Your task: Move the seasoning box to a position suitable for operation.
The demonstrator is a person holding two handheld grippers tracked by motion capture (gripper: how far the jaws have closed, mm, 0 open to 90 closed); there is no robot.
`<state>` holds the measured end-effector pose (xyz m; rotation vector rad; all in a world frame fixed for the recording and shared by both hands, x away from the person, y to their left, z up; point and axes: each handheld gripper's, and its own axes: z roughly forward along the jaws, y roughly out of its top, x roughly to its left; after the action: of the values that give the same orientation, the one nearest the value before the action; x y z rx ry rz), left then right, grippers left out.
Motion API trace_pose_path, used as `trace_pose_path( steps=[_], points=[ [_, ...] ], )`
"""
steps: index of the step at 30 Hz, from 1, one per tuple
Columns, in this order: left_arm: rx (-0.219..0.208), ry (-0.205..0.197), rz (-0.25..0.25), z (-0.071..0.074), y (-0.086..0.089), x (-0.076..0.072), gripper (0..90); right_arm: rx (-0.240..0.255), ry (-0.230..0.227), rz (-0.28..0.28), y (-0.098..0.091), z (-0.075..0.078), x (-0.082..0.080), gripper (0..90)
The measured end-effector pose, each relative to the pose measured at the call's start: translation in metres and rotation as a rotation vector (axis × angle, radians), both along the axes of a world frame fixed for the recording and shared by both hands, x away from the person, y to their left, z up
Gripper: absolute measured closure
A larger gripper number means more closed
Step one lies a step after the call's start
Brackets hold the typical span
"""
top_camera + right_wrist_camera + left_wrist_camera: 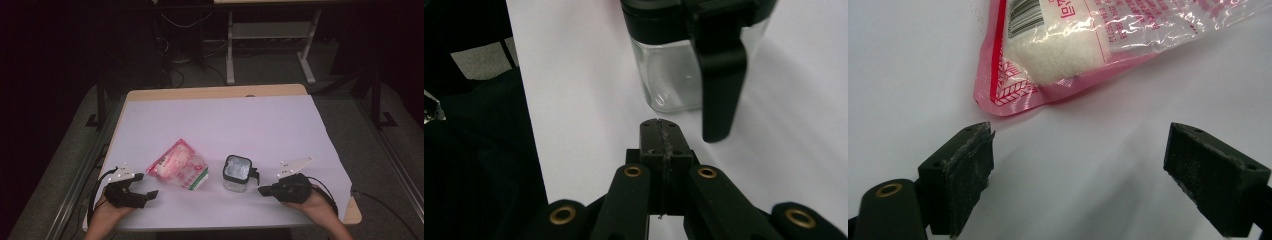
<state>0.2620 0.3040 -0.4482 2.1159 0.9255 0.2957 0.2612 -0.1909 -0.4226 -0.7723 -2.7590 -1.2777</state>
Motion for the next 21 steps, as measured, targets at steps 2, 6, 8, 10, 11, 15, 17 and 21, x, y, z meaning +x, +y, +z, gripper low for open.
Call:
trace_pose_path(
  steps=[2,6,8,10,11,15,17,21],
  points=[
    [-0.008,-0.001,0.002,0.000,-0.001,0.000,11.9,-0.007,-0.004,-0.004,0.004,-0.002,0.001,89.8],
    [-0.015,-0.002,-0.001,0.000,-0.001,-0.001,11.9,0.000,-0.007,-0.029,0.005,-0.005,0.005,89.8],
    [-0.016,-0.001,-0.001,0.001,-0.001,-0.001,11.9,-0.007,-0.012,-0.046,0.005,-0.005,0.007,89.8],
    [-0.017,-0.003,-0.002,0.001,-0.001,-0.001,11.9,-0.008,-0.016,-0.061,0.004,-0.006,0.009,89.9],
    [-0.017,-0.005,-0.004,0.001,-0.001,-0.001,11.9,-0.005,-0.015,-0.064,0.003,-0.006,0.010,89.9],
    [-0.021,-0.008,-0.008,0.002,-0.001,-0.001,11.9,-0.006,-0.024,-0.092,-0.003,-0.007,0.015,89.9],
    [-0.022,-0.007,-0.010,0.001,-0.001,-0.001,11.9,-0.008,-0.026,-0.104,-0.005,-0.007,0.017,89.9],
    [-0.014,-0.003,-0.016,0.002,-0.003,-0.001,11.9,-0.004,-0.025,-0.133,-0.009,-0.009,0.025,89.9]
  ],
)
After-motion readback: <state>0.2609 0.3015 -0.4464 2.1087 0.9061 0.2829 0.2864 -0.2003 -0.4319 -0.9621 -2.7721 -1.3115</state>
